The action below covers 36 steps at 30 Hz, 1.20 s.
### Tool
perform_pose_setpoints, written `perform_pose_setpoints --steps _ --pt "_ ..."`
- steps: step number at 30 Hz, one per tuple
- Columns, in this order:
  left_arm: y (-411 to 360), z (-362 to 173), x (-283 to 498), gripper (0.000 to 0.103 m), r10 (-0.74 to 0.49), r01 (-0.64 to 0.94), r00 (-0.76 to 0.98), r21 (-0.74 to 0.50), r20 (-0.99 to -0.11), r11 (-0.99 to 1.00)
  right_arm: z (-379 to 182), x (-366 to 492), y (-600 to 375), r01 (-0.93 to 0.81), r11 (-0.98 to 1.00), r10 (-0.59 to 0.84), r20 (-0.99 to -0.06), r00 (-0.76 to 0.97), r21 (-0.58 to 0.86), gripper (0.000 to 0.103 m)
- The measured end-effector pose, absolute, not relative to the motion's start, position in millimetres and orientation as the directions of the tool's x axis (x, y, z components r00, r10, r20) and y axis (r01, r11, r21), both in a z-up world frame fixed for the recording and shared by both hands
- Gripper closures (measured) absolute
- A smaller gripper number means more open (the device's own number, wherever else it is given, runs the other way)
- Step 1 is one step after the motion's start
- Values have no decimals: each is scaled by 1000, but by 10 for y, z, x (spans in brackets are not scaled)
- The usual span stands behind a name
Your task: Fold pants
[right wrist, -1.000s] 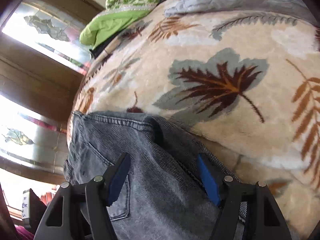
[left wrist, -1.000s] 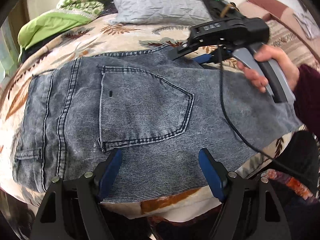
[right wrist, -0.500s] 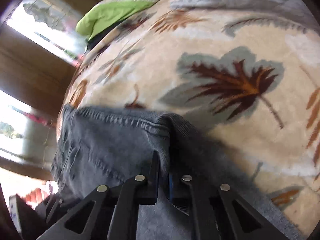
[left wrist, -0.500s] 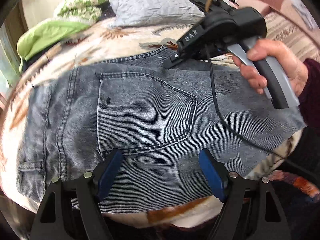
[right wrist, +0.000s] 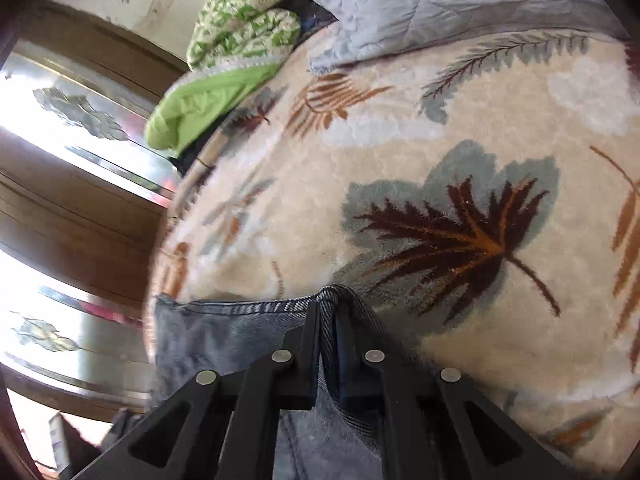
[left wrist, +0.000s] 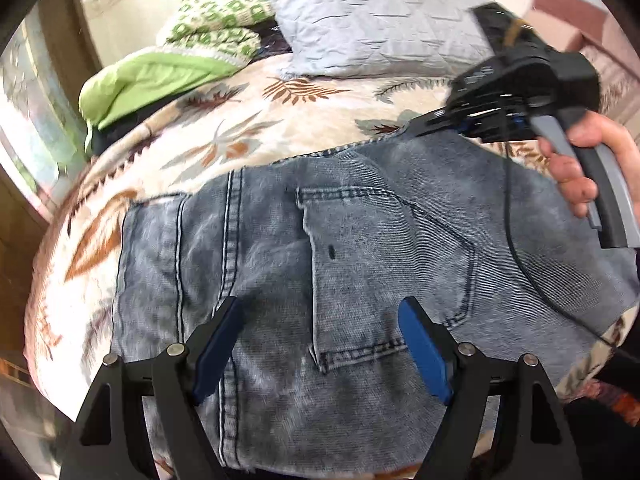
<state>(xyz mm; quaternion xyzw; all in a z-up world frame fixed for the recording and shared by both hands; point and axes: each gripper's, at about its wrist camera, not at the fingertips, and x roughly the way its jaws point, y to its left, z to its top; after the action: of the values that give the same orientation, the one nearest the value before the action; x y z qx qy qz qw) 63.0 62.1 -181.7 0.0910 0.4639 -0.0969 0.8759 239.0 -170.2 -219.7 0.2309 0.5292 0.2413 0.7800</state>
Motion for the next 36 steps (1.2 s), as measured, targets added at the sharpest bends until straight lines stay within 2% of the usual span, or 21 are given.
perform_pose_setpoints --steps 4,8,13,16,18,21,25,26,27,29,30,32,34,36 --pt "617 -1776 488 23 -90 255 541 61 -836 965 -1880 2120 -1925 -135 821 555 -721 414 554 92" --pt "578 -1854 503 23 -60 235 499 68 -864 969 -1735 1706 -2088 -145 837 535 -733 420 528 92" --pt "571 -2010 595 20 -36 205 449 63 -893 977 -1963 1219 -2306 -60 880 452 -793 410 471 92" --pt "541 -2000 608 19 -17 191 433 74 -901 979 -2250 1105 -2546 32 941 293 -861 416 336 94" --pt "556 -1951 585 19 -16 176 427 66 -904 982 -2317 981 -2808 21 920 342 -827 446 392 95" --pt "634 -1869 548 19 -31 127 431 26 -902 992 -2186 725 -3184 98 938 246 -836 491 334 95" --pt "756 -1758 605 18 12 26 465 27 -885 999 -2002 336 -3715 186 909 213 -800 561 373 94" --pt "781 -1757 631 15 30 7 473 38 -881 999 -1954 238 -3826 211 907 186 -796 576 365 94" --pt "813 -1784 673 11 55 -15 473 55 -880 998 -1929 167 -3910 235 908 157 -802 577 347 94" --pt "872 -1922 772 11 107 -53 415 93 -904 994 -1962 61 -4061 289 915 88 -838 538 282 94" --pt "910 -1986 816 9 96 -57 388 80 -917 995 -2029 15 -4127 313 913 69 -856 512 261 94" --pt "974 -2022 863 4 83 -73 367 60 -927 996 -2193 -62 -4278 346 881 130 -869 477 322 94" --pt "993 -1947 862 4 76 -81 360 50 -930 995 -2193 -149 -4370 373 840 167 -842 513 394 95" --pt "981 -1806 820 4 93 -79 393 67 -915 995 -2110 -213 -4390 380 841 156 -845 512 386 94"
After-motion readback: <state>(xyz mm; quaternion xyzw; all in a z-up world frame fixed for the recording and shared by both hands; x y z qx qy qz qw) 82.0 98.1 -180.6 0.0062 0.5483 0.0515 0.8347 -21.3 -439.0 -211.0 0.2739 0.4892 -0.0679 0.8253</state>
